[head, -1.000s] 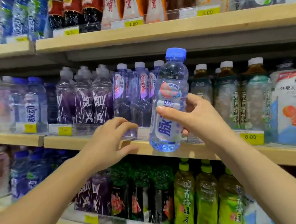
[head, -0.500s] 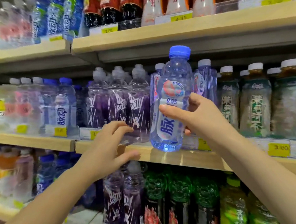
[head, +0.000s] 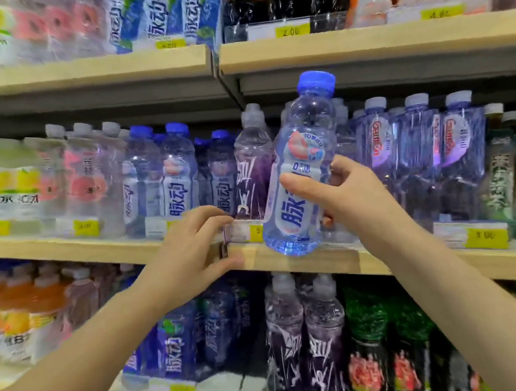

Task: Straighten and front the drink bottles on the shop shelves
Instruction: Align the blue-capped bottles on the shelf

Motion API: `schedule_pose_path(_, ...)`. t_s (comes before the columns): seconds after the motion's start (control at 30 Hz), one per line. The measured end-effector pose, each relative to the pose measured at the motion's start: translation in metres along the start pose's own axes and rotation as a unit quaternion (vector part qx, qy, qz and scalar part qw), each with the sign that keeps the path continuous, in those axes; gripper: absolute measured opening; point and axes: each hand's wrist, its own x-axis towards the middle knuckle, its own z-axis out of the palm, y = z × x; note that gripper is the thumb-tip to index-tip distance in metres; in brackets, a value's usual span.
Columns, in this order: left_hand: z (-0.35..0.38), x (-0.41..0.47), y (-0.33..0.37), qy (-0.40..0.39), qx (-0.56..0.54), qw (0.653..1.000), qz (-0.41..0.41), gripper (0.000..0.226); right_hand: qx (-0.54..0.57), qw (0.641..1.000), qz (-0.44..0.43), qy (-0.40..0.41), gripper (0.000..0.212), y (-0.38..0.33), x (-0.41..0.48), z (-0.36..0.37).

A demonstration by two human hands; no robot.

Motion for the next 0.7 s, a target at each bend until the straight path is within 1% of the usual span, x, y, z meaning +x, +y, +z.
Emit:
schedule_pose_path(0.07, -0.003, -0.003, -0.021, 0.008, -0.01, 1.0, 0.007, 0.074, -0.007, 1.0, 0.001, 0.012, 0.04, -0.001, 0.003, 0.013)
schedule_pose_path(0.13, -0.004, -0.004, -0.039, 0.009, -0.012, 1.0, -0.001, 0.078, -0.018, 1.0, 0.01, 0.017, 0.027, -0.003, 0.008, 0.025)
schedule_pose_path(0.17, -0.005, -0.005, -0.045, 0.007, -0.011, 1.0, -0.008, 0.081, -0.024, 0.999, 0.015, 0.016, 0.025, -0.004, 0.01, 0.031)
schedule_pose_path(0.23, -0.005, -0.007, -0.055, 0.006, -0.01, 1.0, -0.012, 0.083, -0.034, 0.999, 0.018, 0.015, 0.034, -0.004, 0.015, 0.04)
schedule_pose_path(0.3, -0.007, -0.009, -0.063, 0.013, -0.021, 1.0, -0.009, 0.082, -0.028, 0.999, 0.019, -0.001, 0.037, -0.004, 0.021, 0.048)
schedule_pose_path(0.4, -0.01, -0.012, -0.071, 0.015, -0.04, 0.999, 0.0, 0.078, -0.026, 0.999, 0.008, -0.019, 0.055, -0.005, 0.03, 0.06)
schedule_pose_path(0.47, -0.013, -0.013, -0.075, 0.013, -0.04, 0.999, 0.014, 0.077, -0.021, 0.999, -0.003, -0.025, 0.053, -0.007, 0.037, 0.067)
schedule_pose_path(0.6, -0.022, -0.011, -0.083, -0.012, -0.034, 0.999, 0.017, 0.074, -0.039, 0.999, -0.012, -0.014, 0.057, -0.014, 0.045, 0.082)
schedule_pose_path(0.7, -0.026, -0.008, -0.085, -0.01, -0.039, 0.999, 0.023, 0.073, -0.05, 0.999, -0.014, -0.004, 0.057, -0.018, 0.051, 0.093)
